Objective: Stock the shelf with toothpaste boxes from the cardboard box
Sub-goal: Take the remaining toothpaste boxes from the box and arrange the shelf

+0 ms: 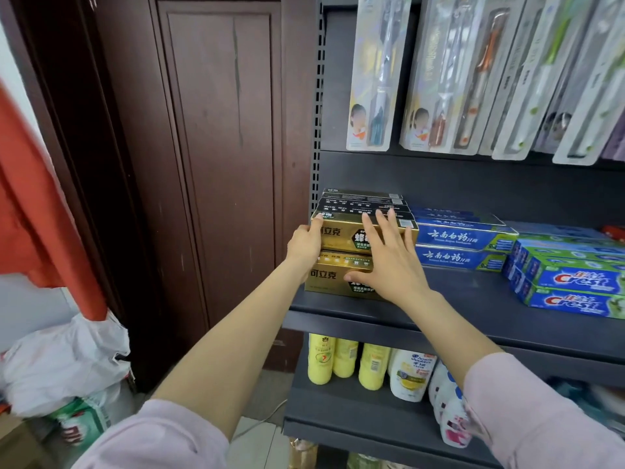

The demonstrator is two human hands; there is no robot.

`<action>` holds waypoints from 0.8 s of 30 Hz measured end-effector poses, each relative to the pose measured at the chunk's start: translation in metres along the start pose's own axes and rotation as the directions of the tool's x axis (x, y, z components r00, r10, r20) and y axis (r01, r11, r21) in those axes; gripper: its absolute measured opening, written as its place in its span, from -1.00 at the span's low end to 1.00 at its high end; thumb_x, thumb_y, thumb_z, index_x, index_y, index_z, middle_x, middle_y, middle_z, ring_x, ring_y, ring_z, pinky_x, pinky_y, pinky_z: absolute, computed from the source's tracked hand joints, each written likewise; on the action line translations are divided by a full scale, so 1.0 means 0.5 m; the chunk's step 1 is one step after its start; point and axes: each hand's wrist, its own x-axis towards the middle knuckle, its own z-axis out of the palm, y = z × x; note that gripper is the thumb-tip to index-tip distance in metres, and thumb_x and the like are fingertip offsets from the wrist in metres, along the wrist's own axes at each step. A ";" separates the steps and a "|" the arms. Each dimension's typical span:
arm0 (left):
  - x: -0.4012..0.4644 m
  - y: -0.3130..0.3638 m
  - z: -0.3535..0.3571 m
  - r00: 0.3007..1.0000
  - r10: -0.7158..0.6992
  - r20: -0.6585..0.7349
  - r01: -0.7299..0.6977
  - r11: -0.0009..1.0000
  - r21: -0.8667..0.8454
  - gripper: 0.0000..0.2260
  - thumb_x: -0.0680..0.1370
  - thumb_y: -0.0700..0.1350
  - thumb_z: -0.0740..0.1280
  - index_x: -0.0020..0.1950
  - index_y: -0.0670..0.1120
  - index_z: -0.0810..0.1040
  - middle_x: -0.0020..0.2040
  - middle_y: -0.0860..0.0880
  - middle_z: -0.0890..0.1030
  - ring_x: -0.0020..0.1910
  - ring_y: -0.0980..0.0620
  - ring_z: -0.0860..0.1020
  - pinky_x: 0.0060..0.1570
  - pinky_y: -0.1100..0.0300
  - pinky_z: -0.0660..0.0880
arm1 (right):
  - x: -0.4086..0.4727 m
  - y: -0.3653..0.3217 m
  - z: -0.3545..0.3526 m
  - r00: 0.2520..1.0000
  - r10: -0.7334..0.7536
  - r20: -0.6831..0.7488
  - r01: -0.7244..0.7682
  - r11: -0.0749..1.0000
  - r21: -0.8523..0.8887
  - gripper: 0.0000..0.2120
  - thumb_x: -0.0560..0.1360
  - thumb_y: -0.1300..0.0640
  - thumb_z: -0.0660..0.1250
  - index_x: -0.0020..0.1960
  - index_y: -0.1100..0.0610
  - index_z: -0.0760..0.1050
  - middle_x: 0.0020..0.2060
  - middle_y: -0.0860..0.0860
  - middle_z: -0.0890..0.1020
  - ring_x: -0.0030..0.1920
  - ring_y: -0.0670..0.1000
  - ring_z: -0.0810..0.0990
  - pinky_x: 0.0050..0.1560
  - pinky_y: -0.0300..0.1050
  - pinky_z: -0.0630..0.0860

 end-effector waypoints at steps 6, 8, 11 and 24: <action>-0.060 -0.016 -0.023 0.942 0.301 0.147 -0.311 0.949 0.051 -0.41 0.50 -0.09 0.39 0.44 -0.03 0.18 0.35 -0.01 0.40 0.25 0.05 0.42 0.21 0.14 0.39 | -0.002 0.005 -0.024 0.998 0.017 0.063 -0.025 0.991 0.129 0.05 0.34 -0.18 0.45 0.55 -0.01 -0.18 0.54 0.03 -0.18 0.53 0.08 -0.26 0.49 0.10 -0.14; -0.070 -0.026 -0.038 0.896 0.340 0.284 -0.366 0.930 0.043 -0.29 0.45 -0.25 0.43 0.46 0.02 0.11 0.25 0.11 0.39 0.20 0.16 0.39 0.30 0.12 0.34 | -0.014 0.014 -0.031 0.998 0.055 0.035 -0.059 0.987 0.149 0.06 0.33 -0.17 0.47 0.55 -0.02 -0.17 0.53 0.03 -0.24 0.53 0.09 -0.26 0.49 0.10 -0.06; -0.059 -0.034 -0.049 0.887 0.303 0.349 -0.362 0.925 0.116 -0.09 0.41 -0.29 0.46 0.54 -0.01 -0.08 0.23 0.17 0.34 0.21 0.23 0.32 0.28 0.22 0.27 | -0.028 0.027 -0.021 0.985 0.173 -0.003 -0.171 0.976 0.137 0.12 0.28 -0.23 0.48 0.55 -0.01 -0.19 0.50 0.12 -0.33 0.51 0.16 -0.32 0.49 0.11 -0.05; -0.013 -0.060 -0.047 0.916 0.222 0.334 -0.274 0.955 0.117 -0.07 0.34 -0.22 0.54 0.53 0.08 0.03 0.29 0.04 0.50 0.28 0.01 0.47 0.35 -0.09 0.38 | -0.031 0.018 -0.004 0.937 0.324 0.132 -0.346 0.803 0.486 0.16 0.29 -0.02 0.54 0.52 -0.10 -0.30 0.41 0.19 0.14 0.41 0.19 0.29 0.37 0.13 0.30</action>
